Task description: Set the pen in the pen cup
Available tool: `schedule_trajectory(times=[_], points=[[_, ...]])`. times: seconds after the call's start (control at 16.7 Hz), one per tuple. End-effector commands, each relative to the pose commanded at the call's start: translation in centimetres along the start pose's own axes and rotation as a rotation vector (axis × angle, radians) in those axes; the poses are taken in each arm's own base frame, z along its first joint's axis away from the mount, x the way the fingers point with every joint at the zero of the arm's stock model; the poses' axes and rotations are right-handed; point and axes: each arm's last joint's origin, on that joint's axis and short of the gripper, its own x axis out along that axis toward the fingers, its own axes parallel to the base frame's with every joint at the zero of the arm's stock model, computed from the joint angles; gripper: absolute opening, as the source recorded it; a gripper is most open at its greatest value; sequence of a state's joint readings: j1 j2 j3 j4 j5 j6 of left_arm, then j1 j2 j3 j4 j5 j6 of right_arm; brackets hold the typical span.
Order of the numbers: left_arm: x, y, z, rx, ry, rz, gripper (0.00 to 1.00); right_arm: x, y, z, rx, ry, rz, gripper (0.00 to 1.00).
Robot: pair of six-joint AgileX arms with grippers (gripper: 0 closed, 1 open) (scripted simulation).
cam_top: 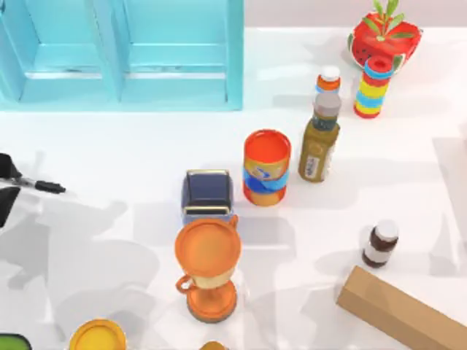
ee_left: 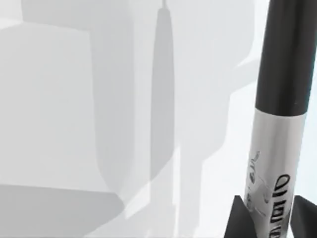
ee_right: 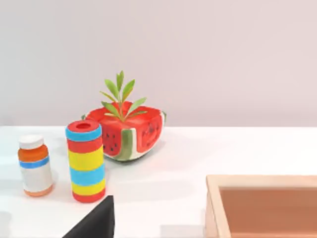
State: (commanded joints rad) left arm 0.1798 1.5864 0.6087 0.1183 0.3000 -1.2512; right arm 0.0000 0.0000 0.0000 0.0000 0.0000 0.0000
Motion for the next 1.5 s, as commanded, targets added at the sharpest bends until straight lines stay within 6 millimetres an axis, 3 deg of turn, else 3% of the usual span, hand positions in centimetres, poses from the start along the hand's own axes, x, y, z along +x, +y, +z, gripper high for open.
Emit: schedule_trajectory(times=[0.24, 0.42, 0.66, 1.2, 1.5], points=[[-6.4, -1.0, -0.6, 0.010, -0.003, -0.017, 0.00, 0.0, 0.0, 0.0, 0.000, 0.000, 0.000, 1.00], [-11.1, -0.5, -1.6, 0.013, -0.010, -0.029, 0.00, 0.0, 0.0, 0.0, 0.000, 0.000, 0.000, 1.00], [-14.9, 1.1, -3.1, 0.010, -0.010, -0.028, 0.00, 0.0, 0.0, 0.0, 0.000, 0.000, 0.000, 1.00], [-15.5, 1.6, -3.5, 0.016, -0.011, -0.014, 0.00, 0.0, 0.0, 0.0, 0.000, 0.000, 0.000, 1.00], [-12.6, 1.3, -3.5, 0.112, -0.081, 0.143, 0.00, 0.0, 0.0, 0.0, 0.000, 0.000, 0.000, 1.00]])
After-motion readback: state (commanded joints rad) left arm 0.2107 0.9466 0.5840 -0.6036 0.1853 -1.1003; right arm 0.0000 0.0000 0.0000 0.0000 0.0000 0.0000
